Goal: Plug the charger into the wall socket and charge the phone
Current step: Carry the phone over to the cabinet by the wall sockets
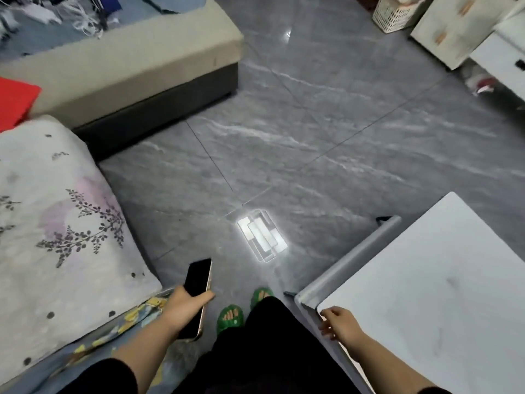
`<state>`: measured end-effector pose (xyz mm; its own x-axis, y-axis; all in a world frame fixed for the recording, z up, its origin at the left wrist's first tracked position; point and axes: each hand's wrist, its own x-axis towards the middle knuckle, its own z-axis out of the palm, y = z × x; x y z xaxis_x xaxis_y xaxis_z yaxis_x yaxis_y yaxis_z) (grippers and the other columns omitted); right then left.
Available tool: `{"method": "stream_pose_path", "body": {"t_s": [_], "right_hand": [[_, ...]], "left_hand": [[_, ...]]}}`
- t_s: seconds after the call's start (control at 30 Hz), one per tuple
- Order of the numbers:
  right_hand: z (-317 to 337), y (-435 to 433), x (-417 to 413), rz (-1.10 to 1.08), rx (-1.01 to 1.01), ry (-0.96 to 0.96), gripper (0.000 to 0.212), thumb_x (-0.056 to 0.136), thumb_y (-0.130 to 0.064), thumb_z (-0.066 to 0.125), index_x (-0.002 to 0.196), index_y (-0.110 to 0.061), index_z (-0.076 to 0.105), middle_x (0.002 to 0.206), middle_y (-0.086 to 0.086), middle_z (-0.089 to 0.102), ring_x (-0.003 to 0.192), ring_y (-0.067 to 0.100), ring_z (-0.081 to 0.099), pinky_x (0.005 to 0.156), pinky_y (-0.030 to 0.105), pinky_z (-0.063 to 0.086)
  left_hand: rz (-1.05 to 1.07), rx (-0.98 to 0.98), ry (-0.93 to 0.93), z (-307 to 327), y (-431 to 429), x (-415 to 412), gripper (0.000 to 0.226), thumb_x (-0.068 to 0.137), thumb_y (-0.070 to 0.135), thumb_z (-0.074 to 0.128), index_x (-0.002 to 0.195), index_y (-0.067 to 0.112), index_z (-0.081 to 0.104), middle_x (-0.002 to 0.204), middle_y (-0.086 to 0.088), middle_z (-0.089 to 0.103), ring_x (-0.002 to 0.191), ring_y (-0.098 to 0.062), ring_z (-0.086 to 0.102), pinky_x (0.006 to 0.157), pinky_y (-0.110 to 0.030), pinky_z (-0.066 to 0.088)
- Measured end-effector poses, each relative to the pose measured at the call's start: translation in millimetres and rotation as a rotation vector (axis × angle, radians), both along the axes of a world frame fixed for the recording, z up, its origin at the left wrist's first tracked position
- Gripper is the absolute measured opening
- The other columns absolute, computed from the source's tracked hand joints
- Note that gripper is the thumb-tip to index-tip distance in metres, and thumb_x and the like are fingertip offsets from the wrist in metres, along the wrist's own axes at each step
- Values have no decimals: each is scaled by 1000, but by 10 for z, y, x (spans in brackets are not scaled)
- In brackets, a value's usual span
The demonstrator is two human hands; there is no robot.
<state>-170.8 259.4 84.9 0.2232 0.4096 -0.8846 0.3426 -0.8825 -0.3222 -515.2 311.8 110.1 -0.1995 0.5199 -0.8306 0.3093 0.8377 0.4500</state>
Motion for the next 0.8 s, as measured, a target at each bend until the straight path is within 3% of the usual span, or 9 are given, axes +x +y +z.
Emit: {"method": "stream_pose_path", "body": {"t_s": [0.07, 0.13, 0.2, 0.3, 0.47, 0.6, 0.8], "right_hand": [[55, 143, 100, -69, -55, 5, 20, 95, -15, 47, 86, -2, 60, 70, 15, 61, 53, 22, 54, 46, 22, 35], [73, 402, 242, -142, -76, 3, 19, 95, -17, 45, 86, -6, 58, 71, 13, 62, 54, 22, 54, 50, 23, 30], [75, 711, 346, -210, -69, 14, 17, 95, -15, 44, 86, -7, 56, 72, 12, 61, 55, 22, 54, 51, 24, 30], [31, 1304, 575, -326, -22, 38, 17, 95, -12, 45, 84, -6, 56, 67, 12, 60, 50, 20, 50, 49, 24, 32], [34, 2515, 1053, -458, 91, 61, 20, 95, -12, 45, 81, -9, 59, 60, 6, 60, 42, 15, 52, 39, 17, 34], [158, 3474, 1569, -582, 207, 95, 16, 94, -15, 46, 87, -12, 60, 68, 6, 63, 54, 17, 57, 47, 21, 35], [191, 4452, 2409, -781, 299, 96, 17, 95, -14, 46, 85, -14, 61, 70, 7, 63, 55, 16, 57, 52, 24, 37]], "left_hand": [[-24, 25, 6, 65, 436, 150, 22, 76, 22, 74, 87, 10, 59, 85, -13, 64, 70, -24, 59, 58, -28, 42], [-64, 28, 6, 74, 964, 347, 34, 77, 24, 74, 100, 7, 55, 95, -17, 64, 81, -28, 61, 63, -30, 42], [-97, 41, -4, 119, 1426, 536, 42, 78, 22, 73, 108, 1, 55, 90, -16, 64, 78, -28, 61, 59, -29, 42], [-156, 59, 27, 173, 2143, 884, 42, 77, 23, 74, 108, 2, 56, 80, -9, 63, 69, -20, 59, 55, -27, 42], [-293, 51, 56, 273, 3302, 1483, 49, 76, 26, 75, 114, 4, 53, 95, -18, 66, 80, -30, 62, 64, -33, 44], [-406, 70, 33, 336, 4246, 2082, 44, 78, 22, 73, 112, 3, 51, 82, -14, 62, 69, -27, 59, 55, -30, 42], [-584, -7, -77, 286, 5649, 3194, 48, 81, 21, 71, 117, 4, 45, 89, -13, 60, 73, -26, 60, 54, -33, 43]]}}
